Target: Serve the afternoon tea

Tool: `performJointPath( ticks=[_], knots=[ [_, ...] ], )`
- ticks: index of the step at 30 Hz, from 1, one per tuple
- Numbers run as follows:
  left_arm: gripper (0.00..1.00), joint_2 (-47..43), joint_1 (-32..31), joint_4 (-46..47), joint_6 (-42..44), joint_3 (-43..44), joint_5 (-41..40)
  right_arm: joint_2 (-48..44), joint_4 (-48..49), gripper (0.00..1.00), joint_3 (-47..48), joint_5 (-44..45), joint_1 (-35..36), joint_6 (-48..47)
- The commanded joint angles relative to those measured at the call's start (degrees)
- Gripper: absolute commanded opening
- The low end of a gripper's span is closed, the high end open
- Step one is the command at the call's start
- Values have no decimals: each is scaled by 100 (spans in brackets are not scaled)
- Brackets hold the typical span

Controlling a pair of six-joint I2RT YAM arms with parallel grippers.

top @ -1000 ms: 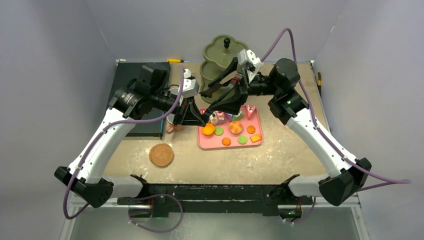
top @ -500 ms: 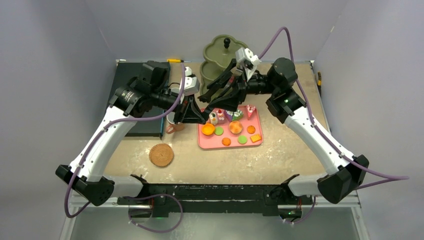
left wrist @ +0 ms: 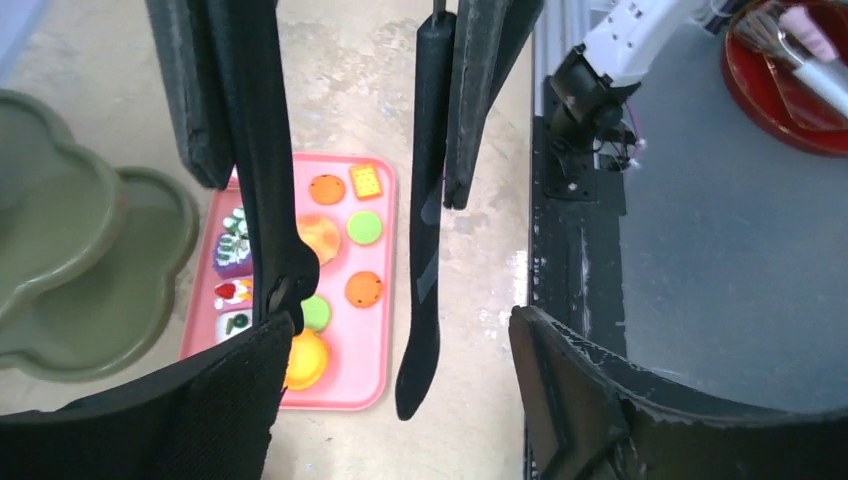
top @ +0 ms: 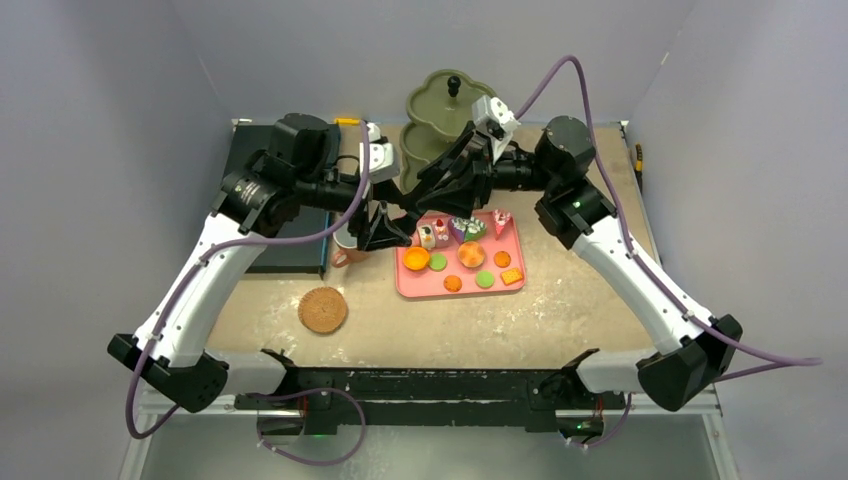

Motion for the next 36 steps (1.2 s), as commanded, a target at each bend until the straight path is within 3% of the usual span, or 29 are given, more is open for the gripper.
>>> performJointPath(
  ticks=[1,6,10,16,28,36],
  knots=[
    [85,-264,-4,274,102,365,-867,-392,15,58,-22,915,16,-279],
    [94,-279,-8,293,-71,641,-2891,-616,-17,58,-511,2304,16,-549],
    [99,-387,2,376,-124,515,-4452,-776,210,64,-1148,2920,16,-682],
    [99,-344,49,372,-360,193,-5522,-919,861,62,-2110,3651,20,-443],
    [99,-100,462,472,-637,-458,-5938,-881,2141,55,-3750,6521,16,-852],
    [99,73,466,374,-578,-403,-5816,-677,2462,55,-4203,7466,16,-717]
  ],
)
